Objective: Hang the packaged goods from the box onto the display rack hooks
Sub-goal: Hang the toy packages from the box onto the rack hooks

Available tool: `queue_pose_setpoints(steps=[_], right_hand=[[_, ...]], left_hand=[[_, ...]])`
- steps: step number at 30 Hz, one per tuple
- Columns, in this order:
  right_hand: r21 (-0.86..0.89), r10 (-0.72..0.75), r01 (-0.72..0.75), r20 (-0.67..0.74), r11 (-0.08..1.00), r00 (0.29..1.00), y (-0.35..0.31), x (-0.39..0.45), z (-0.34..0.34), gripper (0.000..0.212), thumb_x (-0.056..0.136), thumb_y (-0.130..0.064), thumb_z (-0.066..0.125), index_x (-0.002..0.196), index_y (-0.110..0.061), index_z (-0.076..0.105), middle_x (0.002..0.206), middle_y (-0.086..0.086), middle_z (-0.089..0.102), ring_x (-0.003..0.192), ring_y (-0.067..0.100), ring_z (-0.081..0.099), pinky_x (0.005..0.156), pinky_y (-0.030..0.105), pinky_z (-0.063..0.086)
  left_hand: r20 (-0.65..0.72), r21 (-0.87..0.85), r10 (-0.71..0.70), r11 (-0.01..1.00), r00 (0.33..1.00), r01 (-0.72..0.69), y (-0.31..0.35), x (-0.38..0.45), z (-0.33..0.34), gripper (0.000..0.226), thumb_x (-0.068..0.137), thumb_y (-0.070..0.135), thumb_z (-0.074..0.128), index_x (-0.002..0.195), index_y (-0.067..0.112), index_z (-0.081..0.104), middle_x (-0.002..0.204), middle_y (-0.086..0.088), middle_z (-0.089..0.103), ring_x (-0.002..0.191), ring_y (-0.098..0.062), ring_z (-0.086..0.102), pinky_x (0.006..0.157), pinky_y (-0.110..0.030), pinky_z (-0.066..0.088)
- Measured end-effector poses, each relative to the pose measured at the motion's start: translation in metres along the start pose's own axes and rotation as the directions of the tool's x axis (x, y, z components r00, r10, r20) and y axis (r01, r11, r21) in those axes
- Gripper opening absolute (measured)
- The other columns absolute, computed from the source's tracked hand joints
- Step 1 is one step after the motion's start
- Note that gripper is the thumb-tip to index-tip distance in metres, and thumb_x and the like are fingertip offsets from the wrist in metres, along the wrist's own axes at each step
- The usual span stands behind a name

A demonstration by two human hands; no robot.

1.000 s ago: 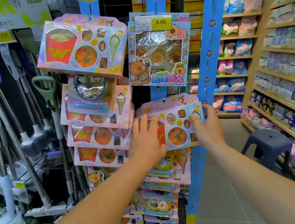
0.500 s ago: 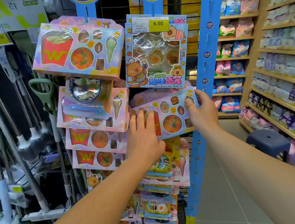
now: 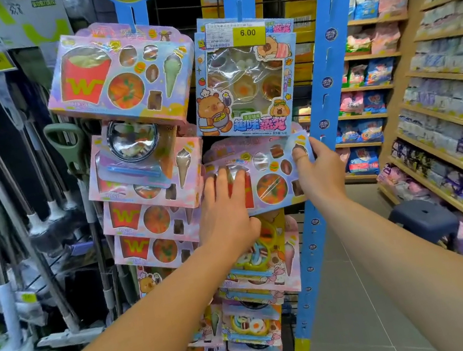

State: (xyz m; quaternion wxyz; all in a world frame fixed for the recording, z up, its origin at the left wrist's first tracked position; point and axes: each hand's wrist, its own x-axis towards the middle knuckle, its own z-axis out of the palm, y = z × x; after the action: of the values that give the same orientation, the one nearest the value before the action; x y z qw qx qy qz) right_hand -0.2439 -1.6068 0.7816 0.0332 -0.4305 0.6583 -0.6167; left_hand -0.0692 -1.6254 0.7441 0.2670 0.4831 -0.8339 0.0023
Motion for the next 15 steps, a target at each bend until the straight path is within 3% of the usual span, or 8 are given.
queue_pose_setpoints(steps=[4, 8, 12, 15], right_hand=[[-0.044, 0.016, -0.016, 0.006, 0.999, 1.0, -0.001, 0.004, 0.002, 0.029, 0.099, -0.039, 0.051, 0.121, -0.025, 0.064, 0.105, -0.008, 0.069, 0.1, 0.017, 0.065, 0.083, 0.044, 0.057], [-0.115, 0.033, -0.028, 0.04, 0.993, 0.999, 0.005, 0.001, 0.002, 0.029, 0.1, -0.037, 0.049, 0.119, -0.024, 0.066, 0.098, -0.008, 0.064, 0.095, 0.017, 0.06, 0.078, 0.035, 0.051], [-0.139, 0.068, -0.06, 0.051, 0.988, 0.996, 0.011, -0.006, 0.005, 0.028, 0.097, -0.043, 0.048, 0.113, -0.029, 0.066, 0.1, -0.005, 0.07, 0.095, 0.022, 0.065, 0.082, 0.046, 0.056], [-0.131, 0.086, -0.079, 0.047, 0.988, 0.995, 0.012, -0.012, 0.005, 0.027, 0.098, -0.04, 0.049, 0.113, -0.027, 0.066, 0.098, -0.005, 0.071, 0.09, 0.02, 0.067, 0.081, 0.045, 0.057]], left_hand=[[-0.032, 0.032, 0.009, 0.999, 0.999, -0.008, 0.001, 0.002, 0.001, 0.087, 0.084, 0.036, 0.056, 0.153, 0.025, 0.004, 0.162, -0.005, 0.001, 0.148, -0.031, -0.002, 0.12, -0.043, 0.005], [-0.013, 0.047, 0.018, 0.999, 1.0, -0.017, 0.0, 0.002, 0.004, 0.093, 0.079, 0.039, 0.062, 0.152, 0.023, 0.006, 0.161, -0.007, 0.003, 0.148, -0.033, -0.001, 0.12, -0.044, 0.009], [0.044, 0.053, 0.019, 0.998, 0.999, -0.021, 0.0, -0.002, 0.009, 0.106, 0.076, 0.047, 0.07, 0.153, 0.025, 0.0, 0.161, -0.007, -0.003, 0.148, -0.032, -0.006, 0.122, -0.046, 0.008], [0.051, 0.049, 0.025, 0.998, 0.998, -0.028, -0.002, -0.002, 0.011, 0.109, 0.076, 0.048, 0.071, 0.153, 0.025, -0.002, 0.162, -0.007, -0.003, 0.148, -0.032, -0.007, 0.122, -0.047, 0.007]])
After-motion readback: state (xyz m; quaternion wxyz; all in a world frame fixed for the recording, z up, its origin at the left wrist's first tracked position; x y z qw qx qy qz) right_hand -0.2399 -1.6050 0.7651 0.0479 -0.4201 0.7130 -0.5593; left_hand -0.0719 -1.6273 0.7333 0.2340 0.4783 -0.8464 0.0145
